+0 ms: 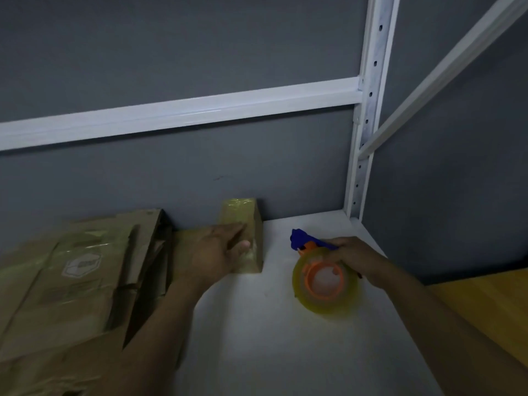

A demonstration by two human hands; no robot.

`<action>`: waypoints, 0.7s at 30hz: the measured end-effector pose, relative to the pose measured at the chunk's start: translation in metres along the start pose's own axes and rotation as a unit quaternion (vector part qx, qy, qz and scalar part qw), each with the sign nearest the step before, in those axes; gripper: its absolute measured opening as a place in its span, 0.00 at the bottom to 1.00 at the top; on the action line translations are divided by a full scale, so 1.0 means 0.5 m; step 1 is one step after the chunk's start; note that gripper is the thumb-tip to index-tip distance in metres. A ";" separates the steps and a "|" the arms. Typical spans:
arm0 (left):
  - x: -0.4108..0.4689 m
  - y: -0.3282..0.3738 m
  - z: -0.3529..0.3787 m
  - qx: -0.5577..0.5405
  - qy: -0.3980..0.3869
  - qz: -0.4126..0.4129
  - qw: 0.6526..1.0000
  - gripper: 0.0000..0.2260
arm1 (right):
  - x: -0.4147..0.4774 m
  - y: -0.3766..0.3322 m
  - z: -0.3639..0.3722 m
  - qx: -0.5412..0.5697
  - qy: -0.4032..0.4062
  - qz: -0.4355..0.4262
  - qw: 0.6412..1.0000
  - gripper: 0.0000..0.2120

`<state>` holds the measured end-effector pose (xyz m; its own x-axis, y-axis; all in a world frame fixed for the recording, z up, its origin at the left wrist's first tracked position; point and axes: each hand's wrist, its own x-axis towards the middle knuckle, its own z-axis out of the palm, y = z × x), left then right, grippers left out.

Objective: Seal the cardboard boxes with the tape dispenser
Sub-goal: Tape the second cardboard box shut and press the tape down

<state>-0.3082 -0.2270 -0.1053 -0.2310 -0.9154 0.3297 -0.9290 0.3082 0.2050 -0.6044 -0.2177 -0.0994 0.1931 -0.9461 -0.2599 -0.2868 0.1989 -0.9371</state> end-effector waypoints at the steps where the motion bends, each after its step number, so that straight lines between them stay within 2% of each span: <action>1: 0.003 -0.005 0.001 -0.003 0.016 -0.004 1.000 0.29 | 0.004 0.006 0.000 -0.001 -0.002 0.002 1.000 0.18; 2: 0.005 -0.013 0.005 -0.003 0.013 0.014 1.000 0.30 | 0.010 0.011 0.003 -0.012 0.003 0.003 1.000 0.16; 4: 0.001 -0.019 0.012 -0.014 0.000 0.013 1.000 0.24 | 0.029 0.022 0.012 -0.080 0.031 0.001 0.996 0.11; 5: -0.003 -0.016 0.015 -0.048 -0.010 -0.006 0.999 0.24 | 0.044 0.029 0.020 -0.138 0.055 -0.003 0.989 0.12; 8: -0.001 -0.008 0.033 -0.110 -0.021 -0.009 0.994 0.38 | 0.068 0.018 0.074 -0.271 0.165 -0.065 0.946 0.21; 9: 0.002 -0.009 0.037 -0.118 -0.018 -0.015 0.993 0.35 | 0.071 0.003 0.099 -0.272 0.181 -0.104 0.939 0.21; 11: 0.006 -0.007 0.040 -0.127 -0.032 -0.057 0.990 0.23 | 0.076 -0.036 0.151 -0.215 0.151 -0.141 0.955 0.21; 14: 0.008 -0.010 0.044 -0.127 -0.046 -0.054 0.989 0.22 | 0.077 -0.085 0.214 -0.032 0.055 -0.033 0.997 0.21; 16: 0.006 -0.005 0.037 -0.126 -0.043 -0.052 0.990 0.22 | 0.080 -0.076 0.245 -0.073 0.040 -0.019 0.996 0.20; 18: 0.008 -0.013 0.037 -0.109 -0.047 -0.047 0.992 0.21 | 0.088 -0.043 0.266 -0.071 0.012 -0.027 0.997 0.23; 19: 0.007 -0.014 0.034 -0.107 -0.042 -0.045 0.992 0.21 | 0.095 -0.027 0.270 -0.054 0.035 -0.039 0.997 0.19; 21: 0.004 -0.013 0.031 -0.107 -0.030 -0.040 0.993 0.22 | 0.110 -0.023 0.280 -0.020 0.085 -0.057 0.995 0.04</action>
<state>-0.3073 -0.2349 -0.1203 -0.1827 -0.9508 0.2502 -0.8638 0.2768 0.4209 -0.4591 -0.2365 -0.1355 0.0664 -0.9920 -0.1072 -0.3107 0.0815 -0.9470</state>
